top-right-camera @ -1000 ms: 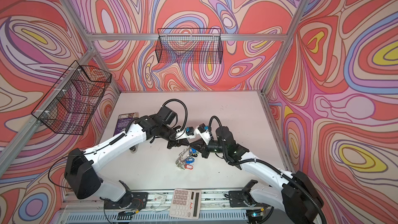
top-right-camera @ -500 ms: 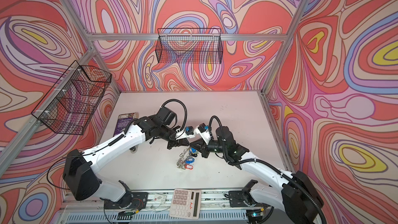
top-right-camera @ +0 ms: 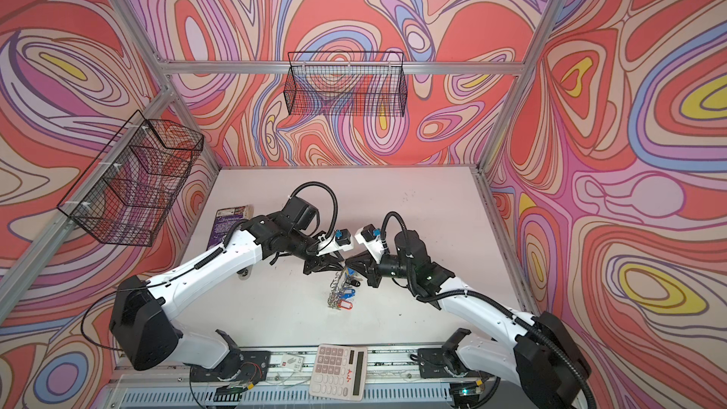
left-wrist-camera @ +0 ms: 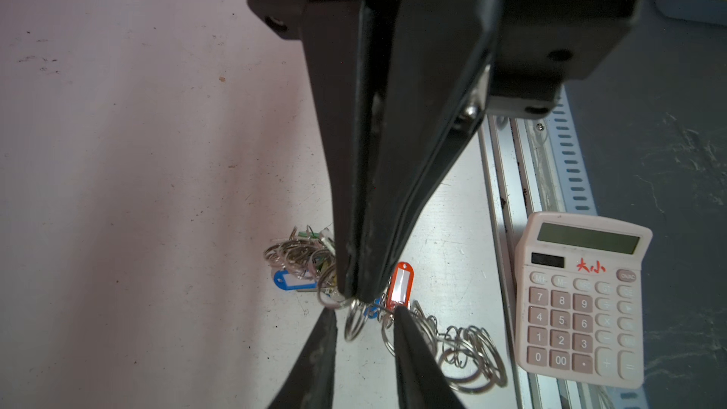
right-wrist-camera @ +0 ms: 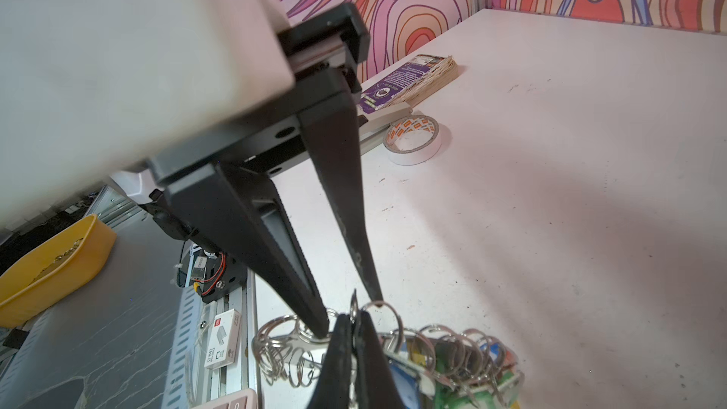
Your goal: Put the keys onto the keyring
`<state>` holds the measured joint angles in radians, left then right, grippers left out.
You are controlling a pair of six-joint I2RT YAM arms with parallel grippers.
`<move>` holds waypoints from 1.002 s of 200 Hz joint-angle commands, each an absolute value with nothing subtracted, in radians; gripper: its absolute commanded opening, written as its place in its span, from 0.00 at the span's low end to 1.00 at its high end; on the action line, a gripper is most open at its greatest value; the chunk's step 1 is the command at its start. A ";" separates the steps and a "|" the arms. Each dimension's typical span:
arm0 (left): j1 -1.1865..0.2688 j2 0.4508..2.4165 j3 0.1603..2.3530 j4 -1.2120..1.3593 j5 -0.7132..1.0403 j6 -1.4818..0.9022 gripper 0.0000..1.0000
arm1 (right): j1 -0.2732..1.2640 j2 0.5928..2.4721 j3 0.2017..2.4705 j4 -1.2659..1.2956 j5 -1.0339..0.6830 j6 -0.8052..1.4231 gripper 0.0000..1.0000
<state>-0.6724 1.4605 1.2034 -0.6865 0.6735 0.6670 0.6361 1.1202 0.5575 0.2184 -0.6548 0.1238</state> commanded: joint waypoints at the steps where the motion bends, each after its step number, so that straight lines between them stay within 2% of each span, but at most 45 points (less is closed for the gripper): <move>1: -0.668 1.480 1.224 -0.680 0.736 0.665 0.24 | 0.642 1.111 0.590 0.281 -0.683 0.105 0.00; 53: -0.669 1.510 1.252 -0.719 0.738 0.675 0.00 | 0.641 1.103 0.585 0.281 -0.677 0.104 0.00; 89: -0.671 1.499 1.233 -0.631 0.726 0.583 0.00 | 0.640 1.091 0.599 0.262 -0.642 0.129 0.00; 110: -0.670 1.426 1.170 -0.519 0.693 0.498 0.00 | 0.616 1.047 0.607 0.238 -0.567 0.179 0.15; 125: -0.670 1.355 1.100 -0.413 0.688 0.435 0.00 | 0.572 1.015 0.594 0.268 -0.577 0.239 0.21; 148: -0.670 1.266 1.014 -0.274 0.668 0.342 0.00 | 0.528 0.981 0.600 0.256 -0.556 0.313 0.23; 200: -0.675 1.142 0.797 0.186 0.618 0.080 0.00 | 0.540 0.971 0.623 0.231 -0.581 0.368 0.29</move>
<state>-0.6689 1.1931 0.8692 -0.1543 0.6415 0.2497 0.5308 0.9730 0.5949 0.2424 -0.5751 0.3275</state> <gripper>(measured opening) 0.051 0.272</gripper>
